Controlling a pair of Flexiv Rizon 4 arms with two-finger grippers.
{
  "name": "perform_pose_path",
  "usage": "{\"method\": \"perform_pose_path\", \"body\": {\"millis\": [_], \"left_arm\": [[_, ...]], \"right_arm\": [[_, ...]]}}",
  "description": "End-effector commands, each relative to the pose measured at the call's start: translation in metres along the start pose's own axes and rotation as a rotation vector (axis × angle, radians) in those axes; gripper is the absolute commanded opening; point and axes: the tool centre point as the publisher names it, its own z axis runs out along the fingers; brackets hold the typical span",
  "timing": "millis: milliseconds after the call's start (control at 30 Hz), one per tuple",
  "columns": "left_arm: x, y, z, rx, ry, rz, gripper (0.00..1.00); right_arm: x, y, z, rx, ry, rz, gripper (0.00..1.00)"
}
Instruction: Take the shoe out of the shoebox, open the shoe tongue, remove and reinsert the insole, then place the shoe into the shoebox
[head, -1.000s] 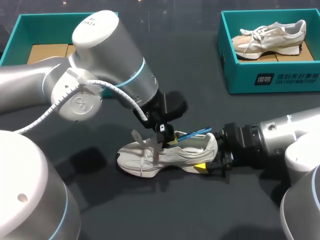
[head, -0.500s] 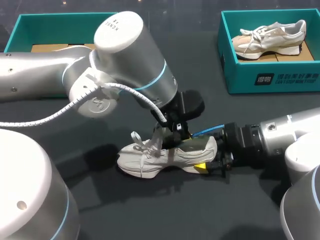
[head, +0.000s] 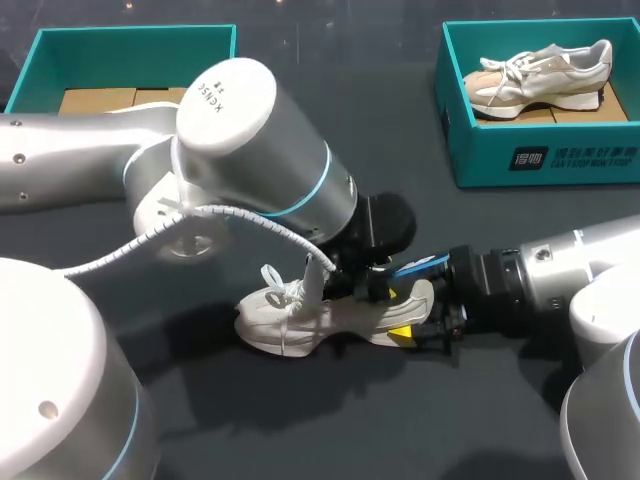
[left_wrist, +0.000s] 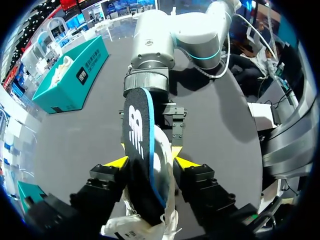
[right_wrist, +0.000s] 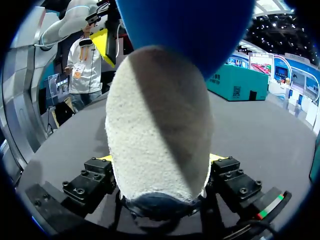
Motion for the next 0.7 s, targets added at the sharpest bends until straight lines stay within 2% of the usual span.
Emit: {"method": "perform_pose_path", "body": {"millis": [33,133,333,500,567,667,700], "left_arm": [[0.0,0.01,0.001,0.052,-0.005,0.014,0.59],[-0.002,0.013,0.002,0.074,-0.018,0.028,0.67],[-0.005,0.016,0.003,0.117,-0.051,0.052,0.63],[0.002,0.014,0.008,0.139,-0.081,0.077,0.69],[0.004,0.013,0.011,0.145,-0.093,0.079,0.69],[0.004,0.011,0.016,0.151,-0.101,0.069,0.63],[0.003,0.011,0.018,0.152,-0.098,0.063,0.57]], "right_arm": [[0.001,0.0,0.0,0.005,-0.001,0.0,0.0],[0.001,0.0,0.0,0.005,-0.001,0.0,0.0],[0.001,0.0,0.0,0.005,-0.001,0.0,0.0],[0.001,0.0,0.0,0.005,-0.001,0.0,0.0],[0.001,0.0,0.0,0.005,-0.001,0.0,0.0],[0.001,0.0,0.0,0.005,-0.001,0.0,0.0],[0.001,0.0,0.0,0.005,-0.001,0.0,0.0]]}}
